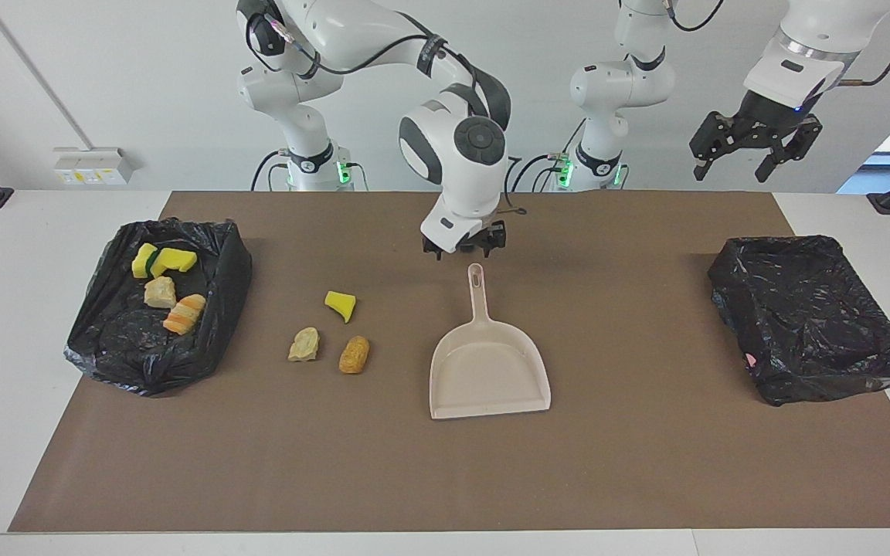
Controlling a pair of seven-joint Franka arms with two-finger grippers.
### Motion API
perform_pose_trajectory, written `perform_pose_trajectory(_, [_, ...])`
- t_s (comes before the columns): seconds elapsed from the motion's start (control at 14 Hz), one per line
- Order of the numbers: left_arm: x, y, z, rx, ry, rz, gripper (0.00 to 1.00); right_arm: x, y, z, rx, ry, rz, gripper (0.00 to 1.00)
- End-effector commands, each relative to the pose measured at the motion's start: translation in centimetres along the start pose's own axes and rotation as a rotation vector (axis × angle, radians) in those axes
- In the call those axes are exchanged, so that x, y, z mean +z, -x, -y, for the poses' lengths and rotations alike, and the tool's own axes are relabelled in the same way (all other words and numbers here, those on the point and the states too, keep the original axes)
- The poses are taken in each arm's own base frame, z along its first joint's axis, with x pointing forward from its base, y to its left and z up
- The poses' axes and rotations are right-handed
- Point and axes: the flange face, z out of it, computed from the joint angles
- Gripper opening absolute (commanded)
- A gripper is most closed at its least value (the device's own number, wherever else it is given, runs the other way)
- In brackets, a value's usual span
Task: Sweep and dump trash in bin
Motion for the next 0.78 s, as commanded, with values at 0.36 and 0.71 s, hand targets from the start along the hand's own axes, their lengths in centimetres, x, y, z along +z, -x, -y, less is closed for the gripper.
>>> perform_pose_trajectory(0.36, [10.7, -2.6, -11.1, 0.019, 0.022, -0.019, 1.00, 11.8, 12.6, 2.6, 0.044, -0.055, -0.011, 1.00])
perform_pose_trajectory(0.71, [19.1, -1.8, -19.5, 0.007, 0.037, 0.011, 1.00, 18.0, 14.7, 3.3, 0.120, -0.043, -0.011, 1.00])
